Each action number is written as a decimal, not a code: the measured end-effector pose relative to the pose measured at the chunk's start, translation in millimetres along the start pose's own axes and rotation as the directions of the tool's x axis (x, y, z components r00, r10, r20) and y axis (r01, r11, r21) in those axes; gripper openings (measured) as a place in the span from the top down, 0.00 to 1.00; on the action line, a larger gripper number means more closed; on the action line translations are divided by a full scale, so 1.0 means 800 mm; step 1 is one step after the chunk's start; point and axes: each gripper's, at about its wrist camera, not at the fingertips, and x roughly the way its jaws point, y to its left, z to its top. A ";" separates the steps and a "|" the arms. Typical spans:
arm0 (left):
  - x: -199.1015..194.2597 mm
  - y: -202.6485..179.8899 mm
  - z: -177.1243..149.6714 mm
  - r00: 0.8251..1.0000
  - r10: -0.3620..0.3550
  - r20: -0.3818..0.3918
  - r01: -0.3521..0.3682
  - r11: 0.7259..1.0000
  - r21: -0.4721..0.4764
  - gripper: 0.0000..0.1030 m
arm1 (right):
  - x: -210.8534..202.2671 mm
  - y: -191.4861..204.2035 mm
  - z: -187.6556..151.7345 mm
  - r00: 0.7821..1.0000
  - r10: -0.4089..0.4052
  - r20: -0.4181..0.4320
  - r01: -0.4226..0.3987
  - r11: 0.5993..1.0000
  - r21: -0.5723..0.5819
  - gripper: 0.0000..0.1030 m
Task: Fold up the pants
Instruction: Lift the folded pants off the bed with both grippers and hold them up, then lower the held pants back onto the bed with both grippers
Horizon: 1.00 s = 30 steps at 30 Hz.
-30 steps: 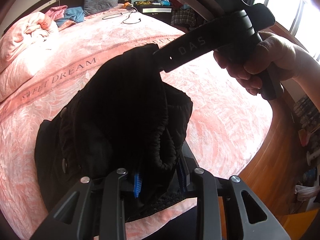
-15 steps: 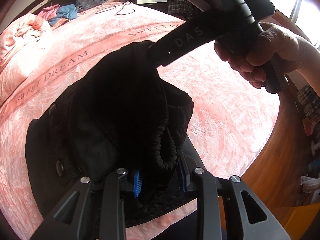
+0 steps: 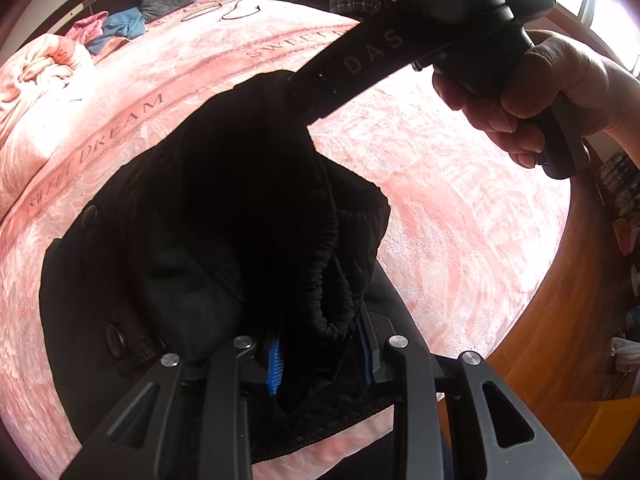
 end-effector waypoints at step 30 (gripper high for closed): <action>-0.057 0.238 -0.121 0.994 -0.001 0.105 0.044 0.909 -0.414 0.16 | 0.018 0.008 -0.063 0.964 -0.082 0.252 -0.051 0.877 0.478 0.70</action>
